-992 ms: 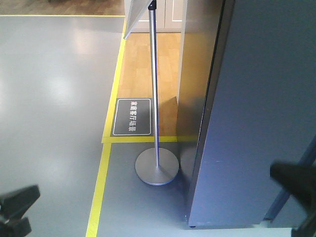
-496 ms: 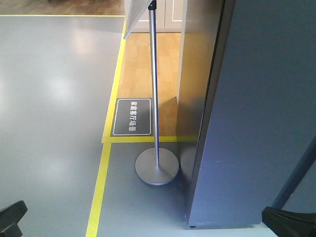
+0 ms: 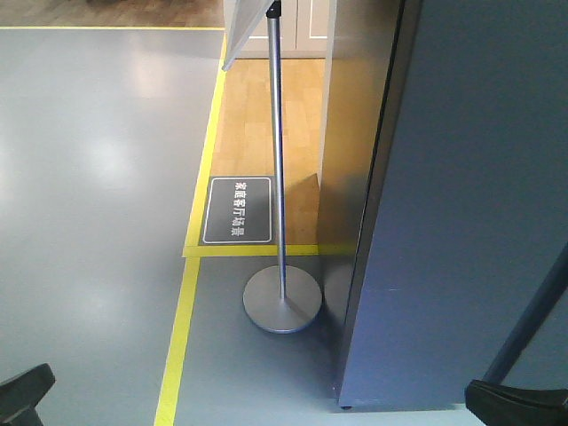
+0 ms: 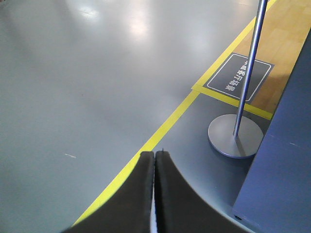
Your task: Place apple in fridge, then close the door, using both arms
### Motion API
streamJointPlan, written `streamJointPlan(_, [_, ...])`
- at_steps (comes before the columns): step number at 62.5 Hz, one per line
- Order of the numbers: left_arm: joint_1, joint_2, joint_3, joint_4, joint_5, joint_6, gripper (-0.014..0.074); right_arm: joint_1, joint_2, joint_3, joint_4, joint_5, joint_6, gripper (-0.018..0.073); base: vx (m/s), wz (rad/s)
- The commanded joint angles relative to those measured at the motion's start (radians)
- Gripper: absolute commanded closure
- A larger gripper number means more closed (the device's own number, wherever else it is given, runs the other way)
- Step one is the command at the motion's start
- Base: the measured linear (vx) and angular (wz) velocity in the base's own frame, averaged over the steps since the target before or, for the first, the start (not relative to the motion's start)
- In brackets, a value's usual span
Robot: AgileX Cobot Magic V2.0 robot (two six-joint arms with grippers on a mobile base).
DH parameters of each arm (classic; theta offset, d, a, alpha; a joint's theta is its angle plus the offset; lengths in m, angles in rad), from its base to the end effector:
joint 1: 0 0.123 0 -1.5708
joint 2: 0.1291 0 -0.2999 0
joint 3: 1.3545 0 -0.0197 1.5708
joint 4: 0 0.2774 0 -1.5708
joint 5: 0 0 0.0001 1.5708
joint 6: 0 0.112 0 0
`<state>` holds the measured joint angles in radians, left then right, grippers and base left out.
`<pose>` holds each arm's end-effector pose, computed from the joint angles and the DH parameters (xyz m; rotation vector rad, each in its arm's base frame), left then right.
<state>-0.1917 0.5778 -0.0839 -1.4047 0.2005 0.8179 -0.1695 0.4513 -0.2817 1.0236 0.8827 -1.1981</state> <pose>0.1272 -0.0472 0.1793 -0.2747 2.0524 -0.6852 0.1055 0.0570 0.2335 -0.6056 1.9813 0.4559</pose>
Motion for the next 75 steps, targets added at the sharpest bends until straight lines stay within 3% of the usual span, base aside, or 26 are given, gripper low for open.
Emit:
streamJointPlan(1, [-0.008, -0.003, -0.024, -0.007, 0.005, 0.005, 0.0604, -0.004, 0.007, -0.023, 0.054, -0.012, -0.008, 0.0566, 0.00, 0.00])
streamJointPlan(14, [-0.008, -0.003, -0.020, 0.011, -0.019, 0.005, 0.0604, -0.004, 0.007, -0.023, 0.055, -0.012, -0.008, 0.0566, 0.00, 0.00])
streamJointPlan(22, [-0.008, -0.025, -0.019, 0.201, -0.012, -0.045, 0.0604, -0.004, 0.007, -0.023, 0.055, -0.010, -0.008, 0.0566, 0.00, 0.00])
streamJointPlan(27, [-0.006, -0.053, -0.019, 0.419, -0.023, -0.186, 0.0604, -0.004, 0.007, -0.023, 0.055, -0.009, -0.008, 0.0566, 0.00, 0.00])
streamJointPlan(34, [-0.006, -0.120, -0.017, 0.728, -0.041, -0.461, 0.0604, -0.004, 0.007, -0.023, 0.057, -0.009, -0.008, 0.0566, 0.00, 0.00])
streamJointPlan(41, [-0.006, -0.199, 0.036, 0.969, -0.080, -0.727, 0.0604, -0.004, 0.007, -0.023, 0.060, -0.005, -0.008, 0.0566, 0.00, 0.00])
streamJointPlan(49, [-0.006, -0.310, 0.148, 1.174, -0.181, -0.940, 0.0604, -0.004, 0.007, -0.023, 0.060, 0.002, -0.008, 0.0566, 0.00, 0.00])
streamJointPlan(54, [0.008, -0.391, 0.130, 1.279, -0.111, -0.965, 0.0604, -0.004, 0.007, -0.023, 0.060, 0.003, -0.008, 0.0566, 0.00, 0.00])
streamJointPlan(65, [0.096, -0.563, 0.139, 1.411, -0.037, -0.947, 0.0604, -0.004, 0.007, -0.023, 0.061, 0.009, -0.008, 0.0566, 0.00, 0.00])
streamJointPlan(75, [0.185, -0.603, 0.139, 1.428, 0.011, -0.960, 0.0604, -0.004, 0.006, -0.023, 0.064, 0.013, -0.008, 0.0566, 0.00, 0.00])
